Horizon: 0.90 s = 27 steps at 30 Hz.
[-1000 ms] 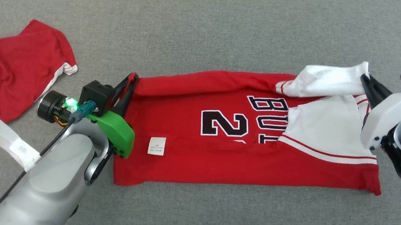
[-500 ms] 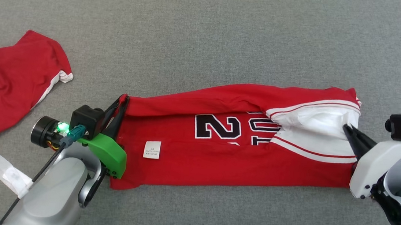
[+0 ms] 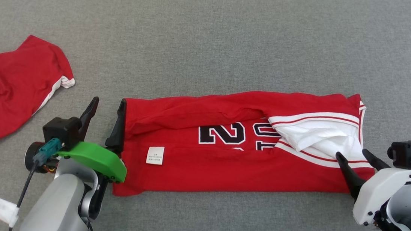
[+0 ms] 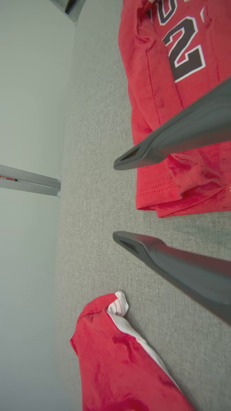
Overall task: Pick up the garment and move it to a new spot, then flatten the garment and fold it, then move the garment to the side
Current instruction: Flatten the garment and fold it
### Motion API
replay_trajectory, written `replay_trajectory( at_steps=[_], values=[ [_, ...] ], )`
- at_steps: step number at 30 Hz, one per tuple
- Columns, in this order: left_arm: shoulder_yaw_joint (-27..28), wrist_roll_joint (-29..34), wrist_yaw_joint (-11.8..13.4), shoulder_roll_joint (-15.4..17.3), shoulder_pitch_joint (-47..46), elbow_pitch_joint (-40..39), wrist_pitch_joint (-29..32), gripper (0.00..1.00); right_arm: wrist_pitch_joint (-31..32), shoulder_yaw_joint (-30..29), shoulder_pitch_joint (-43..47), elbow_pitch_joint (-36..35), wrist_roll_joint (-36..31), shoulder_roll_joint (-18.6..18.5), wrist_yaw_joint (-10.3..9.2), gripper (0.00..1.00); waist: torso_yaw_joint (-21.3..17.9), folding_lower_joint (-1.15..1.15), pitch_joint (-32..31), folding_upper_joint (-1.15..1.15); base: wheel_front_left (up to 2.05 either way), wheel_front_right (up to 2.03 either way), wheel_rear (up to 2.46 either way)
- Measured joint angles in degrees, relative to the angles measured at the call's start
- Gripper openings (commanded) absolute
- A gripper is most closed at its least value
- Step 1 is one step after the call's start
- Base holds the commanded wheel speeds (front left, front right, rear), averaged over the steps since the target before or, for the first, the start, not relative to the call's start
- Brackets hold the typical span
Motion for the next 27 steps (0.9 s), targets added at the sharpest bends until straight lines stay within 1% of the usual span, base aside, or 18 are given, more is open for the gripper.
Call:
replay_trajectory(
  at_steps=[4,6,9,12,15,18,27],
  values=[
    [7.2,0.77,-1.3,-3.34,5.08,-6.5,-0.08,1.0,0.36,-4.28,0.74,-0.01,-0.36,2.08,-0.01,1.0,0.43,0.0,-0.81,0.0,0.0,0.0,0.0],
    [10.89,1.74,-2.25,-5.06,7.55,-9.73,-0.09,1.0,0.97,-7.28,0.7,0.37,-1.91,3.96,0.0,1.0,0.7,0.0,-1.27,0.0,0.0,0.0,0.0],
    [14.56,3.76,-3.49,-6.82,10.35,-13.24,-0.09,1.0,3.39,-11.12,-0.16,2.12,-4.45,7.02,-0.04,1.0,1.16,0.0,-1.79,0.0,0.0,0.0,0.0],
    [16.93,5.84,-4.59,-7.88,12.28,-15.4,-0.09,1.0,5.54,-13.35,-2.7,4.02,-7.14,9.39,-0.03,1.0,1.63,0.0,-2.04,0.0,0.0,0.0,0.0],
    [18.24,7.95,-5.49,-8.33,13.24,-17.1,-0.09,1.0,6.67,-15.52,-5.65,7.12,-8.64,10.79,-0.04,1.0,2.12,0.0,-1.94,0.0,0.0,0.0,0.0],
    [18.8,8.8,-6.09,-8.65,14.13,-17.63,-0.09,1.0,7.73,-17.34,-7.92,10.78,-10.17,11.84,-0.04,1.0,2.78,0.0,-1.71,0.0,0.0,0.0,0.0],
    [18.3,7.97,-6.56,-8.71,14.66,-17.85,-0.09,1.0,8.96,-20.54,-12.02,19.38,-13.37,12.95,-0.04,1.0,5.26,0.0,-0.49,0.0,0.0,0.0,0.0]
  ],
)
